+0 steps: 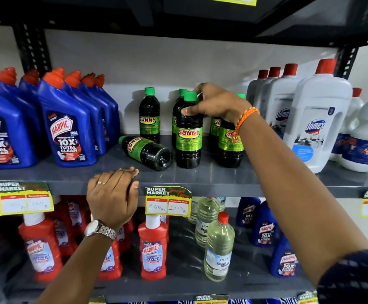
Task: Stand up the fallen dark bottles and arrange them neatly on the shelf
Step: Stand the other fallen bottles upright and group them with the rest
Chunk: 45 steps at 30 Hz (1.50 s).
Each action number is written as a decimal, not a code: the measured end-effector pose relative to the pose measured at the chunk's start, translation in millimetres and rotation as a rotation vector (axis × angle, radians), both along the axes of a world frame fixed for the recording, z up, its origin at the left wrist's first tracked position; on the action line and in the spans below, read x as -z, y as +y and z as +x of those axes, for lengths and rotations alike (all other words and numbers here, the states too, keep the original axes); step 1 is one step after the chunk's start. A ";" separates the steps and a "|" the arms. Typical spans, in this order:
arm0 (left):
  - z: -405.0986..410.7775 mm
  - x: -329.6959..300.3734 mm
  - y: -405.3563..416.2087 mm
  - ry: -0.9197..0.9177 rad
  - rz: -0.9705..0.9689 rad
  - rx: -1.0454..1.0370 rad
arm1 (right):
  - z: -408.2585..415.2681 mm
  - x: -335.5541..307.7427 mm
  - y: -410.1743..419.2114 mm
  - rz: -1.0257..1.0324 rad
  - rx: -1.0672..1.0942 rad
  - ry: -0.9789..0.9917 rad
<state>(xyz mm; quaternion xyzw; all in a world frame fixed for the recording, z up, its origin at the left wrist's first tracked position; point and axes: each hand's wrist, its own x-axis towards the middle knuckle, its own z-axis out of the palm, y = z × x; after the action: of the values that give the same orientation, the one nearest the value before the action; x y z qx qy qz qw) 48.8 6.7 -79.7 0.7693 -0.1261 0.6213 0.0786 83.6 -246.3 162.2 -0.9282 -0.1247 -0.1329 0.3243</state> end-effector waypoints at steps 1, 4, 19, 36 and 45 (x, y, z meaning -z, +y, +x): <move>-1.8 -0.7 0.1 0.020 0.000 0.003 | -0.6 2.0 0.4 0.003 0.005 -0.013; -9.7 -6.0 -0.7 0.100 -0.004 0.038 | -4.8 5.4 3.2 -0.024 0.045 -0.046; -37.0 -10.3 46.5 0.464 0.119 0.042 | -21.2 60.8 120.9 -0.586 -0.036 0.164; -31.9 -4.4 51.4 0.420 0.115 0.071 | -15.8 93.5 135.2 0.085 0.178 0.093; -31.9 -2.9 51.2 0.385 0.117 0.089 | -11.5 117.7 139.6 0.395 0.096 -0.120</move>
<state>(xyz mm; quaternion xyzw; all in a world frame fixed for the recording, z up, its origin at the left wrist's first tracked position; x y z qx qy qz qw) 16.9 58.0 -76.8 0.8707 -0.1787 0.4504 0.0838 72.1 -106.7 44.6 -0.8420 -0.0710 -0.2253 0.4851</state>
